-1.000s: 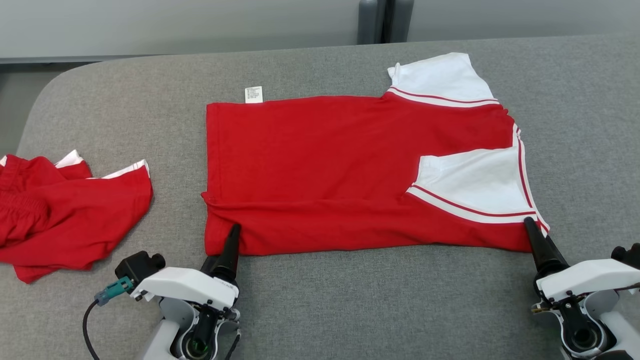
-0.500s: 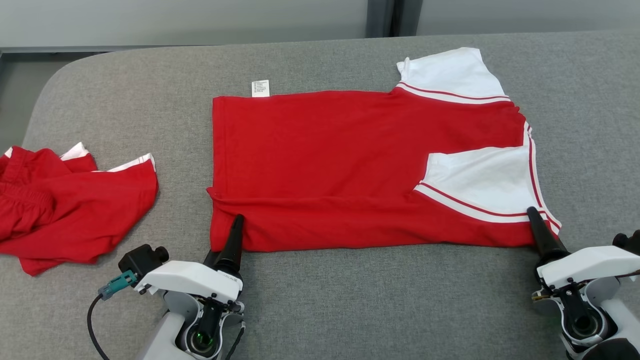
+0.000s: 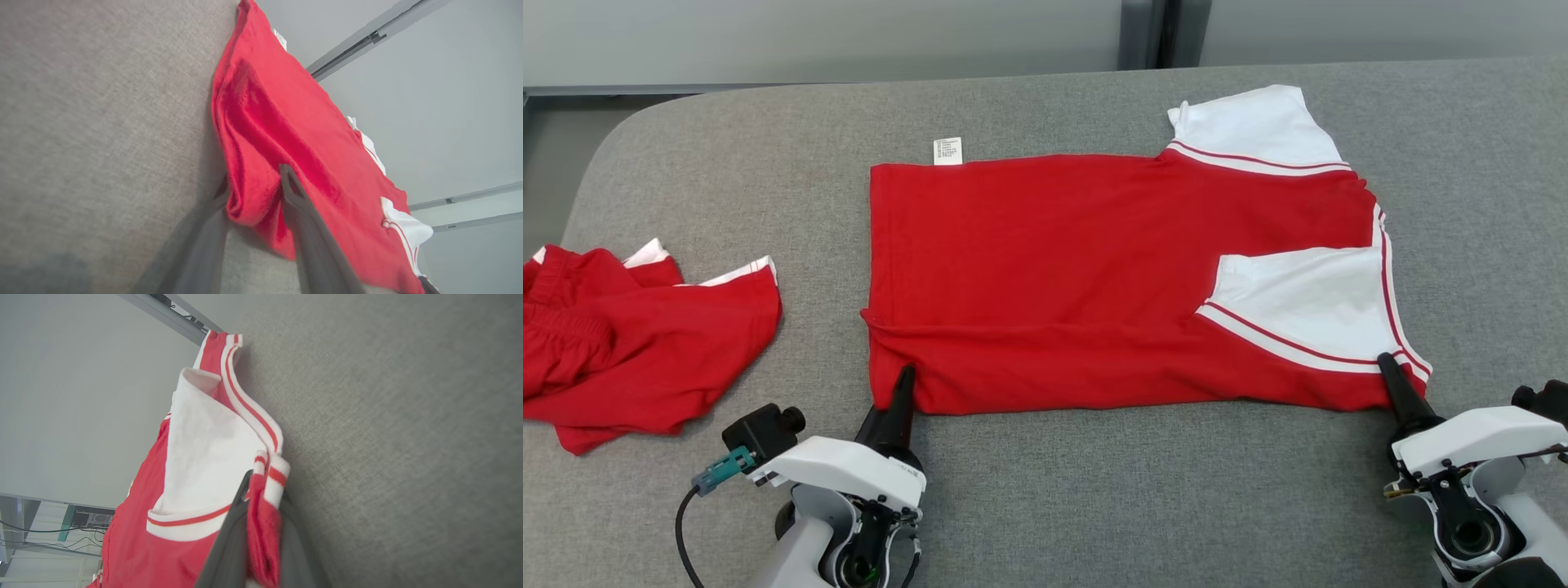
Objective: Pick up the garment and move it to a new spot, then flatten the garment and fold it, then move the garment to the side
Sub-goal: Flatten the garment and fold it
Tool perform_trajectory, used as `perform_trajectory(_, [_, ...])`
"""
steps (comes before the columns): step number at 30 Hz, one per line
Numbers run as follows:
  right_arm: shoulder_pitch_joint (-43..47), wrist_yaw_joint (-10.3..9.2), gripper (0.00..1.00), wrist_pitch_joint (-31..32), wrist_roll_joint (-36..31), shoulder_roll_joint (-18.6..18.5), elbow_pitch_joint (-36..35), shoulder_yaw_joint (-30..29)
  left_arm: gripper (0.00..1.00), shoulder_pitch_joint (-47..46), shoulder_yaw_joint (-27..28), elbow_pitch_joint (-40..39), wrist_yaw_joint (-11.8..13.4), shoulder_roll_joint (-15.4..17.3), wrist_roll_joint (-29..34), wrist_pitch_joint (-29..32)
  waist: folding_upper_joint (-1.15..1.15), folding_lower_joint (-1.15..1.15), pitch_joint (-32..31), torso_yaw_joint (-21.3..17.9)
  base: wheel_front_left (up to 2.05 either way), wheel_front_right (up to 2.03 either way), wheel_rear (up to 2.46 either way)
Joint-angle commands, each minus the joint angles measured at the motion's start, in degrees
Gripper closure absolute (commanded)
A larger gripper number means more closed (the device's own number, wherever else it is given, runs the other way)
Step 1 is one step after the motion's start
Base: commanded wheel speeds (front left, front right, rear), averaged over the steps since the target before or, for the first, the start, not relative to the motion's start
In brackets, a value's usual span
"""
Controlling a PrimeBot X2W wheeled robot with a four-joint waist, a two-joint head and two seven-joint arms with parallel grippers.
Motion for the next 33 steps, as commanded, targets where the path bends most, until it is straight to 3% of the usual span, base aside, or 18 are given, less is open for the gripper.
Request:
perform_trajectory(1, [1.27, 0.12, 1.00, 0.69, 0.73, 0.75, 0.04, 0.58, 1.00, -0.37, -0.07, 1.51, 0.22, 1.70, 1.39, -0.86, 0.00, 0.00, -0.11, 0.03, 0.00, 0.00, 0.00])
perform_trajectory(10, [1.49, 0.12, 1.00, 1.05, 1.38, 0.44, -0.27, 1.38, 1.00, -1.53, -0.76, 1.64, 4.43, 1.87, 12.07, -3.45, 0.00, 0.00, -1.24, 0.01, 0.00, 0.00, 0.00])
perform_trajectory(26, [2.35, 0.12, 1.00, 2.13, 2.54, -3.00, -1.22, 1.50, 1.00, 3.26, -2.40, -0.31, 4.31, 2.45, 22.30, -3.45, 0.00, 0.00, -5.79, -0.13, 0.00, 0.00, 0.00])
perform_trajectory(33, [3.82, 0.11, 1.00, 7.77, 4.66, -4.28, 1.56, 1.59, 1.00, 6.25, -2.89, -0.92, 4.09, 2.99, 23.35, -3.45, 0.00, 0.00, -8.97, 0.17, 0.00, 0.00, 0.00])
